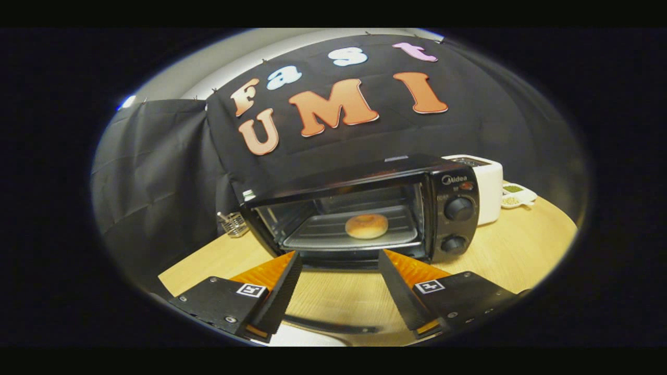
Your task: Open the toaster oven, put the food inside, and close the toaster oven door.
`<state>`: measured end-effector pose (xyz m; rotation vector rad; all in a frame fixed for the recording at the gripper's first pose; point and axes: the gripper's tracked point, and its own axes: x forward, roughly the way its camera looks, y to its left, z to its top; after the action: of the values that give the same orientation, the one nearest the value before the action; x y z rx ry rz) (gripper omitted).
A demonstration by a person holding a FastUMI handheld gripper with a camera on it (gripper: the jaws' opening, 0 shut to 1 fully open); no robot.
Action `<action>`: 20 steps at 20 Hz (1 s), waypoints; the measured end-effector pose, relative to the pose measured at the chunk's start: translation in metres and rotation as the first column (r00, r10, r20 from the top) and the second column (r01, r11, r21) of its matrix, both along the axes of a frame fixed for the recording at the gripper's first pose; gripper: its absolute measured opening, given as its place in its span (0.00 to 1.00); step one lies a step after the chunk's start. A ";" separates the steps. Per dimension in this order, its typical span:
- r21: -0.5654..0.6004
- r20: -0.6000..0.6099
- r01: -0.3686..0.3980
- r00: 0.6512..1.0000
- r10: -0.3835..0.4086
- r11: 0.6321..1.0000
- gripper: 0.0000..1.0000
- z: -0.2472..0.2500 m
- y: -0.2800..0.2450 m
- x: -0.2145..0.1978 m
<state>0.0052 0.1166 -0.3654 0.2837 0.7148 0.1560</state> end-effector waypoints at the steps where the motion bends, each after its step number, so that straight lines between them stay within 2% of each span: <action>1: -0.001 -0.017 -0.017 1.000 0.017 1.000 0.88 0.000 0.003 -0.012; 9: 0.004 -0.156 -0.065 0.986 0.065 0.998 0.88 -0.014 0.029 -0.093; 13: -0.131 -0.161 -0.031 0.987 0.010 0.991 0.88 -0.017 0.011 -0.105; 16: -0.200 -0.218 -0.023 0.976 -0.021 0.980 0.88 -0.032 0.003 -0.121; 20: -0.217 -0.262 -0.027 0.965 -0.032 0.976 0.88 -0.040 0.010 -0.120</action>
<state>-0.1150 0.1268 -0.4056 0.0939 0.9884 0.0353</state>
